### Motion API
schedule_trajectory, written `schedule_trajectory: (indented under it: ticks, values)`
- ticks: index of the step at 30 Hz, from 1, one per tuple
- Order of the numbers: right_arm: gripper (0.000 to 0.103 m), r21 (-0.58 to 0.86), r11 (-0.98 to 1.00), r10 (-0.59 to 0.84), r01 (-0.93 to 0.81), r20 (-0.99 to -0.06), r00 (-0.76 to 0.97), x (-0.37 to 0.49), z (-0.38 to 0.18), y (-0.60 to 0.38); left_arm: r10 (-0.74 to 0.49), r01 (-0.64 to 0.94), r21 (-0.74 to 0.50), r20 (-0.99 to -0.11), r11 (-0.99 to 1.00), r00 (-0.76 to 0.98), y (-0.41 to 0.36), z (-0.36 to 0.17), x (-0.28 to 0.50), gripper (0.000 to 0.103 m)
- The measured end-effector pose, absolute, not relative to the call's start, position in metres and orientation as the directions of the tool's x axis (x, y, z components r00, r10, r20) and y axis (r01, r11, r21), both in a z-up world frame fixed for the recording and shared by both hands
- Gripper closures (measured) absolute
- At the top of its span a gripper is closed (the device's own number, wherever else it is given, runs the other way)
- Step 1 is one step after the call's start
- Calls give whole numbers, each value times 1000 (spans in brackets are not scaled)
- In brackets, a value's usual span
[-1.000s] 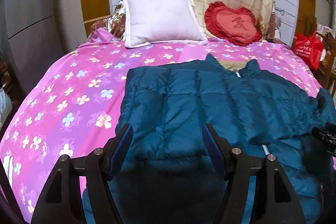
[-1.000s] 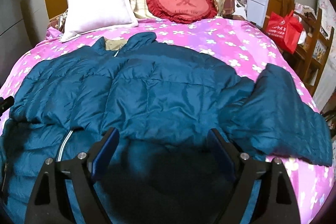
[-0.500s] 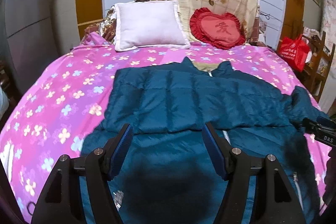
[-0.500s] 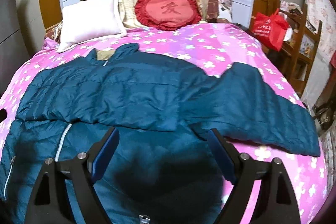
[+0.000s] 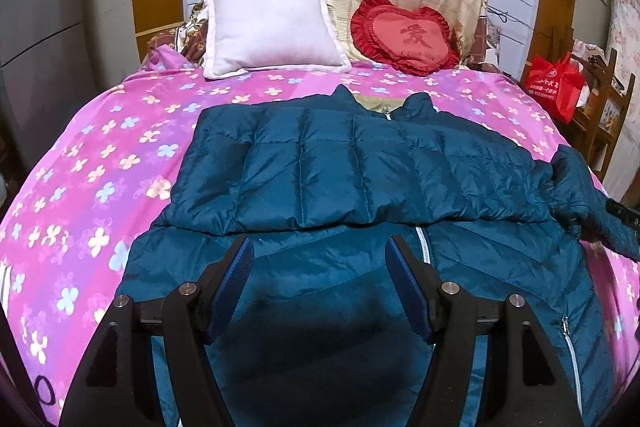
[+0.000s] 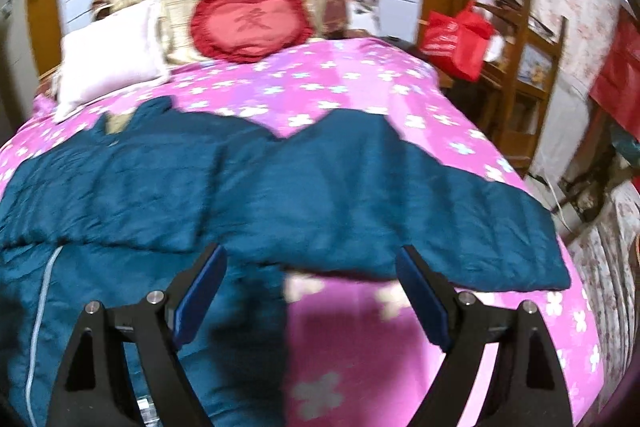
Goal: Fold large clothes
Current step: 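Move the right tool to the cuff of the other jacket sleeve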
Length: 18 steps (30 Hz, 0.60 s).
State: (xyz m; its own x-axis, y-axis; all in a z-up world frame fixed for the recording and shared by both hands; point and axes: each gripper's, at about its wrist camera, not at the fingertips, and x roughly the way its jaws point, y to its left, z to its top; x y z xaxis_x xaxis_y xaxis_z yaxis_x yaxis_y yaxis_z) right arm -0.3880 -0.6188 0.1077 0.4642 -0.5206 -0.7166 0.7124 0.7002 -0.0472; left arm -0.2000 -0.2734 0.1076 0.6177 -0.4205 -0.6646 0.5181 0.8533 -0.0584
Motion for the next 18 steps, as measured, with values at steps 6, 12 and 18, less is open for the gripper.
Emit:
schedule_trajectory:
  ticks: [6, 12, 18]
  values:
    - [14, -85, 567, -595, 820, -730, 336, -421, 94, -682, -417, 514, -59, -665, 856, 620, -274, 104, -194, 56]
    - [14, -125, 498, -635, 858, -726, 263, -448, 86, -716, -404, 517, -46, -684, 855, 608, -276, 95, -191, 56]
    - [14, -149, 445, -660, 883, -721, 211, -474, 79, -740, -405, 527, -38, -687, 849, 603, -281, 91, -192, 56]
